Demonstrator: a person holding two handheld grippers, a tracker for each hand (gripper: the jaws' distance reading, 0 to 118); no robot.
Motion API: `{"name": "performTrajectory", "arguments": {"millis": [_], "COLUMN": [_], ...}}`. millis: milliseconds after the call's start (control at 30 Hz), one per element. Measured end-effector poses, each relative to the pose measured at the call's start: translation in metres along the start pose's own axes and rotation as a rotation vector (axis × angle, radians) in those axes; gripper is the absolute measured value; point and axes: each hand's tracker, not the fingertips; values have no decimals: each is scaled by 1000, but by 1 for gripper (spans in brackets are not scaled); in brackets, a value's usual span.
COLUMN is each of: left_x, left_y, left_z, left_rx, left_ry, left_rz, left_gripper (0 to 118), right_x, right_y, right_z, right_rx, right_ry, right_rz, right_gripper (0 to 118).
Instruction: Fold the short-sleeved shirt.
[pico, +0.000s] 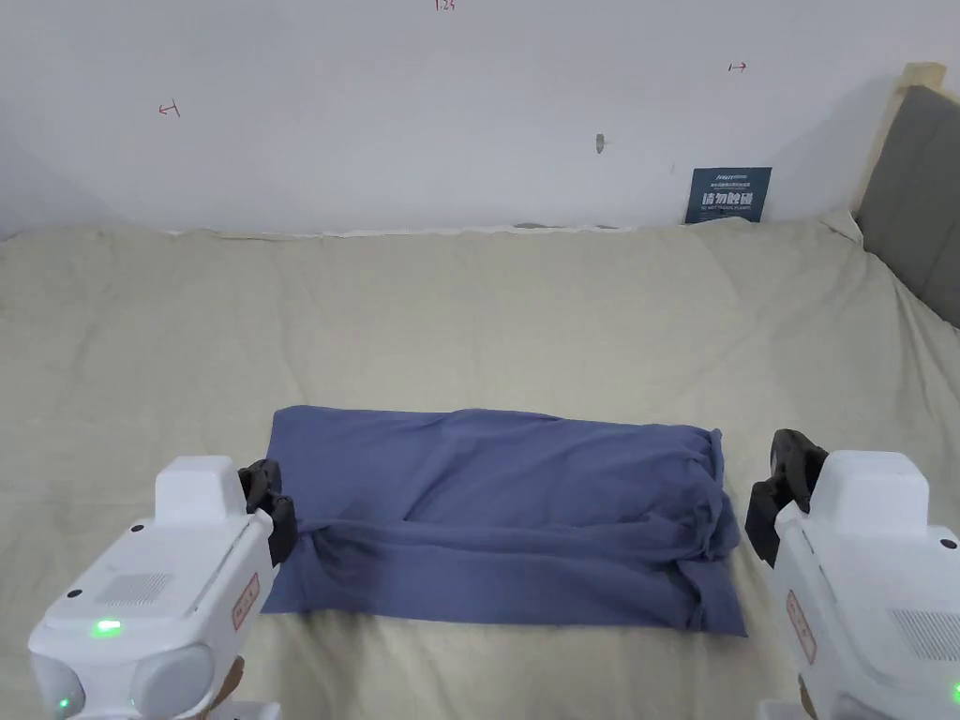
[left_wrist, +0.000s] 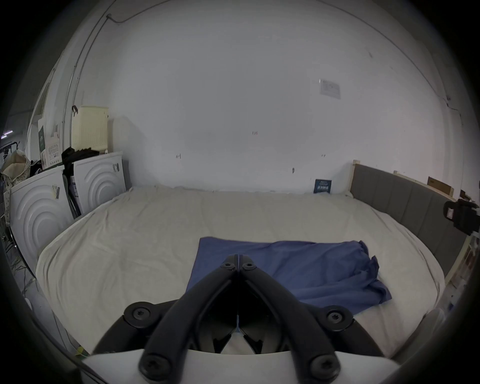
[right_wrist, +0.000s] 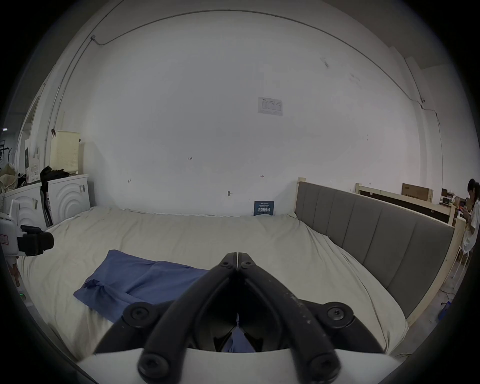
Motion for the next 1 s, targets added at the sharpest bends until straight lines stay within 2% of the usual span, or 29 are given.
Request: {"name": "performTrajectory", "arguments": {"millis": [233,267,300,367,400,433,467,533,600,700,800,833,867,900,933,1000], "left_x": [-51,-59,-69,-74,-79,-82,-83,-90,-92,-96,-86,-84,-82,-82,-82,-80], "left_y": [-13,-17,-24,-38,-45,-52,-61,-74,-88,-106,-110,-108,-108,-107,-103,-98], "left_z": [-81,-92,-108,-123,-133,-139,-143,-155,-161,-168,-161,-161,-158,-158,-157,-151], "left_rx": [-342,-364,-435,-515,-544,-557,-561,-606,-663,-710,-663,-664,-655,-646,-642,-630], "left_ry": [-47,-70,-97,-56,-44,-30,7,72,94,85,87,84,62,41,8,12], "left_rz": [138,157,178,176,155,143,143,136,134,137,82,66,59,57,81,60], "left_gripper": [2,10,23,74,89,102,102,102,99,61,61,54,38,14,5,5], "right_x": [10,11,13,15,-3,-4,-2,-7,-7,-5,-2,0,2,4,7,7], "right_y": [-12,-7,-10,-14,-12,-14,-17,-14,-20,-27,-38,-44,-51,-60,-71,-93], "right_z": [-32,-30,-34,-42,-35,-38,-42,-44,-49,-60,-72,-78,-85,-94,-106,-125], "right_rx": [-31,-37,-46,-66,-76,-86,-105,-138,-163,-204,-278,-315,-352,-410,-470,-579], "right_ry": [5,3,2,-2,-3,-3,7,25,19,15,11,12,26,42,46,41], "right_rz": [-1,-2,-6,-14,-19,-26,-40,-74,-76,-72,-83,-93,-104,-111,-117,-113], "right_gripper": [2,2,2,2,2,2,2,2,2,3,3,3,6,15,34,66]}}
